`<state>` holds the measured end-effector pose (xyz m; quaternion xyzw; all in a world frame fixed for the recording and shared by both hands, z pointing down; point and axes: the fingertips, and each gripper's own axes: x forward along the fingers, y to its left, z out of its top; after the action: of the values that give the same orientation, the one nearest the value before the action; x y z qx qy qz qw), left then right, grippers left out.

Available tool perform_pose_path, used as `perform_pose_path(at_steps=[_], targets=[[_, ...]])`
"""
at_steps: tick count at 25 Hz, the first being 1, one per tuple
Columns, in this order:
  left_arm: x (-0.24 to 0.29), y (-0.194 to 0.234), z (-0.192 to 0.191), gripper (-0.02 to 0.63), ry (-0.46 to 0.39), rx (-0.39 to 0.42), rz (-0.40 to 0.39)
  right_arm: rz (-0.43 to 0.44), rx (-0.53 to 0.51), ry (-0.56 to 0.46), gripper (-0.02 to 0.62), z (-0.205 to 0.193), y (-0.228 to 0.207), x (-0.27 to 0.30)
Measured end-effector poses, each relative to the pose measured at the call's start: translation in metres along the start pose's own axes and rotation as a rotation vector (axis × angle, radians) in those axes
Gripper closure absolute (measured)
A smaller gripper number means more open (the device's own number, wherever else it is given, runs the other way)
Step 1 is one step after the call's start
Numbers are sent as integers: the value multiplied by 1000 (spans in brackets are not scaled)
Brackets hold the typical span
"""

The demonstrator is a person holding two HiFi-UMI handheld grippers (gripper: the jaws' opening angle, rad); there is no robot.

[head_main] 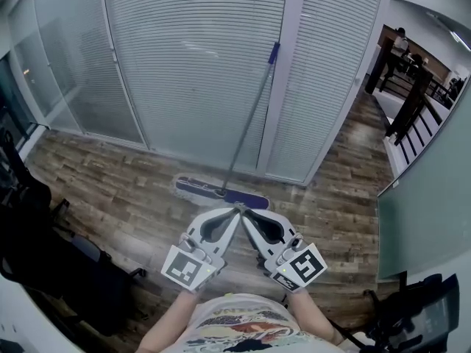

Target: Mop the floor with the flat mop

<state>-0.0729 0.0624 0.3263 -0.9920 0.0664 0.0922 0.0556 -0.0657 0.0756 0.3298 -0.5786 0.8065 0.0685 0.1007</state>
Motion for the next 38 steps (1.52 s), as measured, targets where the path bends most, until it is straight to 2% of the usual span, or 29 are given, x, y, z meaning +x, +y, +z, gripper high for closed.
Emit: perform_pose_path(at_steps=[3, 11, 17, 20, 26, 31, 38], targets=[[-3, 8, -7, 591, 41, 10, 3, 3, 4, 10, 557, -4, 1, 5], [9, 32, 0, 591, 10, 13, -38, -8, 3, 35, 555, -3, -14, 33], [25, 41, -25, 591, 77, 21, -25, 6, 2, 66, 555, -19, -37, 34], [42, 62, -31, 591, 73, 11, -9, 7, 23, 86, 556, -28, -58, 51], [94, 105, -46, 591, 92, 70, 12, 20, 13, 105, 555, -40, -119, 86], [160, 141, -64, 591, 108, 46, 9, 15, 18, 111, 555, -45, -193, 107], [250, 177, -90, 590, 126, 58, -4, -4, 27, 113, 555, -55, -295, 128]])
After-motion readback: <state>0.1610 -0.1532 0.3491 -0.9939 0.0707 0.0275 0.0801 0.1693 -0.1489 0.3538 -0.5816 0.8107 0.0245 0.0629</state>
